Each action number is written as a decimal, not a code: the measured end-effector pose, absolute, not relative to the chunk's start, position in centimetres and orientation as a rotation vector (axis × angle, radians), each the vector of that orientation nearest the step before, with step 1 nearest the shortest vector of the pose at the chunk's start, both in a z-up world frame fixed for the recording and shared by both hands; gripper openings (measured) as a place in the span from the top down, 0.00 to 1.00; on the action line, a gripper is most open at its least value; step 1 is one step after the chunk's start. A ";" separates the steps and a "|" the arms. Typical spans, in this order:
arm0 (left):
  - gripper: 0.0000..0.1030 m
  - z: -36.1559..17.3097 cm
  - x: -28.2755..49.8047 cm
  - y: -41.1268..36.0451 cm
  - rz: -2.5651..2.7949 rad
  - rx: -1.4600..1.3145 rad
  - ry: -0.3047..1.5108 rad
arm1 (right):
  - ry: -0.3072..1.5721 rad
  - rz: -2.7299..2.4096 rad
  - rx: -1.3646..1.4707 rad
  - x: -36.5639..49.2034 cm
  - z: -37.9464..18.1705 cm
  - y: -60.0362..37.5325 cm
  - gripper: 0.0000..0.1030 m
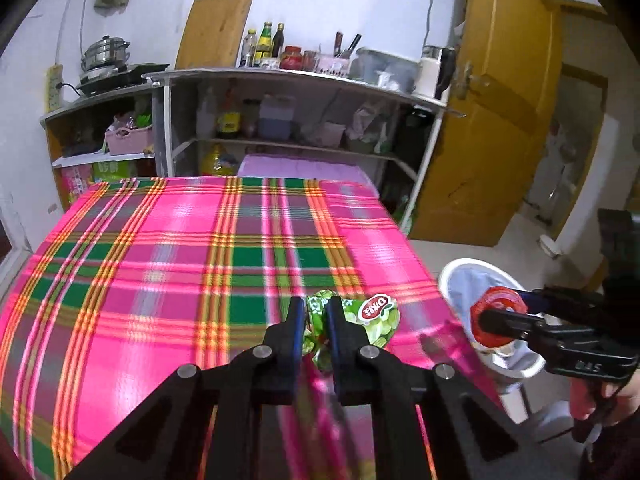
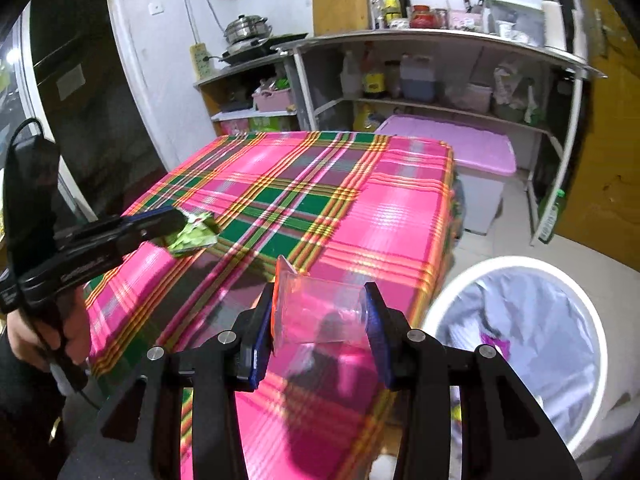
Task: Collect trash
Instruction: 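Carry the green chip bag and clear cup over the bin with both grippers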
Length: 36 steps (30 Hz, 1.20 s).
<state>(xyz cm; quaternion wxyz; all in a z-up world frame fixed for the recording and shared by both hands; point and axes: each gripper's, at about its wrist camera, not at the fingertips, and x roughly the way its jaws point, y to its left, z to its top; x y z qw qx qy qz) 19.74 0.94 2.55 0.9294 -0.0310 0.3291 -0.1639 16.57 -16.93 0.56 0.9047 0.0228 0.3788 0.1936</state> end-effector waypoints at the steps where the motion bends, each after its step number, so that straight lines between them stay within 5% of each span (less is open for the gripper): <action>1: 0.89 2.7 19.2 0.7 -0.335 -0.064 0.670 | 0.777 0.391 0.048 16.0 0.7 -17.3 0.58; 16: 0.89 3.8 11.4 -4.0 -0.388 -0.074 0.639 | 0.714 0.259 0.096 9.1 2.2 -22.2 0.58; 36: 0.88 3.2 13.9 -11.0 -0.507 -0.026 0.672 | 0.743 0.149 0.144 9.5 0.1 -27.7 0.58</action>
